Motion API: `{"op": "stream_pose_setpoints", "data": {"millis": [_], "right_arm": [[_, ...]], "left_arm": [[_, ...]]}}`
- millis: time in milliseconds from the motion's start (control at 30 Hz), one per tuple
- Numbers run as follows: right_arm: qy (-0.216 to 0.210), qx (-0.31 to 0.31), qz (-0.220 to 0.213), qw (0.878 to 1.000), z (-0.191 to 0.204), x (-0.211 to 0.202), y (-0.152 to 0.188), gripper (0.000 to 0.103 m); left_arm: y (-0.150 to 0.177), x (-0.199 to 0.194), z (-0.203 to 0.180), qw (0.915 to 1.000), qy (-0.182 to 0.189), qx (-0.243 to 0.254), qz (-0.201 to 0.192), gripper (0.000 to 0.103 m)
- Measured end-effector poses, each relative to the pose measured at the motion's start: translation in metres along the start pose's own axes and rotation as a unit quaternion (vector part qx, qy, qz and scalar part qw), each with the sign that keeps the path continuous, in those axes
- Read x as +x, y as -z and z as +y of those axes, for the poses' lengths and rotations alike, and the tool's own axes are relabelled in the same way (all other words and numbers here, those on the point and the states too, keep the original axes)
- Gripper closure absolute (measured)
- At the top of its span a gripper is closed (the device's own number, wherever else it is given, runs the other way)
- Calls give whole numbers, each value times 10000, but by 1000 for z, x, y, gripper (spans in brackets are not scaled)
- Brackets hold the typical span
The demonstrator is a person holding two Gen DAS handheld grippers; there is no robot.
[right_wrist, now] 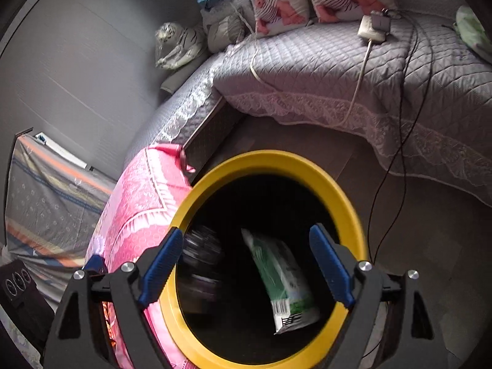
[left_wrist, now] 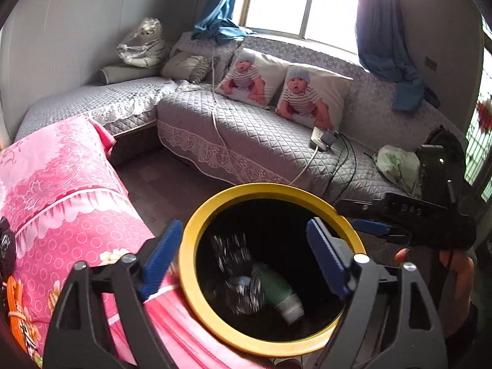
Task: Collect trash
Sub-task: 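Open the right tool over the bin while the left tool releases the black bag there, then return the right tool to the pile and grasp the orange snack wrapper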
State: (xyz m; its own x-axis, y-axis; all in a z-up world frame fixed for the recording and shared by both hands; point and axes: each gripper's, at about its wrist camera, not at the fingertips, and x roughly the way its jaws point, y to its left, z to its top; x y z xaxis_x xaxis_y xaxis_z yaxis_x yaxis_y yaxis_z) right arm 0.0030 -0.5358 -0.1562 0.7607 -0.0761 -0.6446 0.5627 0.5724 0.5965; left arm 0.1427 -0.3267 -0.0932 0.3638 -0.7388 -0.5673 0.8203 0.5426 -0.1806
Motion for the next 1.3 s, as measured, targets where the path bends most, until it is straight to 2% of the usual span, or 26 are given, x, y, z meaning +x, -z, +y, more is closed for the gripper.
{"op": "stream_pose_setpoints", "data": {"millis": [33,167,233,367,467,500,533,567,600,733,867,900,933,1000,1033,1133,1167,1200,1267,1300], "right_arm": [[-1,14,-96,10000,-2,-6,-1,22],[-239,-32,-395,9989,-2,-22,2,21],[-373,-168,-534,9977,2,-27,5,21],[-662,-731,-633,9931,29,-28,14,21],[-929,-1281,-497,9862,64,-22,28,21],[-1013,-1457,-433,9832,76,-20,34,21],[-1144,-1668,-335,9787,91,-16,41,21],[-1283,-1876,-216,9736,106,-13,48,21],[-1376,-2025,-115,9695,118,-9,55,20],[-1792,-2742,520,9434,176,12,96,20],[-1949,-3375,1139,9138,226,32,144,20],[-1947,-3522,1279,9065,237,36,156,20],[-1922,-3633,1379,9011,247,40,166,20],[-1791,-3826,1587,8924,264,50,186,20],[-1742,-3877,1662,8898,271,54,196,20],[-1553,-4104,1784,8807,292,69,216,20],[-1497,-4190,1762,8780,297,71,221,20],[-1440,-4254,1754,8761,299,75,222,20],[-1259,-4300,1726,8772,307,83,231,20],[-1158,-4316,1694,8784,310,88,233,20]], "left_arm": [[0,-4,4,9999,-67,-104,-65,9],[-4,-29,20,9981,-304,-390,-362,8],[-7,-47,25,9954,-644,-458,-550,8],[-14,-102,31,9828,-1141,-437,-1383,8],[-18,-155,33,9566,-1809,-406,-2249,8],[-17,-175,35,9407,-2211,-401,-2540,8],[-16,-190,37,9292,-2477,-377,-2715,8],[-15,-201,40,9223,-2665,-366,-2777,8],[-13,-217,47,9154,-2865,-376,-2802,8],[4,-256,82,9095,-3208,-636,-2567,8],[47,-284,121,8924,-3820,-809,-2261,8],[57,-288,133,8850,-4051,-868,-2125,8],[68,-290,145,8719,-4384,-960,-1959,8],[89,-293,170,8584,-4733,-1091,-1648,8],[97,-295,178,8582,-4779,-1146,-1479,8],[116,-290,200,8658,-4732,-1328,-942,8],[119,-289,204,8706,-4647,-1359,-880,8],[123,-289,206,8789,-4483,-1391,-846,8],[124,-289,208,8899,-4255,-1416,-833,8],[123,-287,208,8916,-4221,-1407,-846,8]]}}
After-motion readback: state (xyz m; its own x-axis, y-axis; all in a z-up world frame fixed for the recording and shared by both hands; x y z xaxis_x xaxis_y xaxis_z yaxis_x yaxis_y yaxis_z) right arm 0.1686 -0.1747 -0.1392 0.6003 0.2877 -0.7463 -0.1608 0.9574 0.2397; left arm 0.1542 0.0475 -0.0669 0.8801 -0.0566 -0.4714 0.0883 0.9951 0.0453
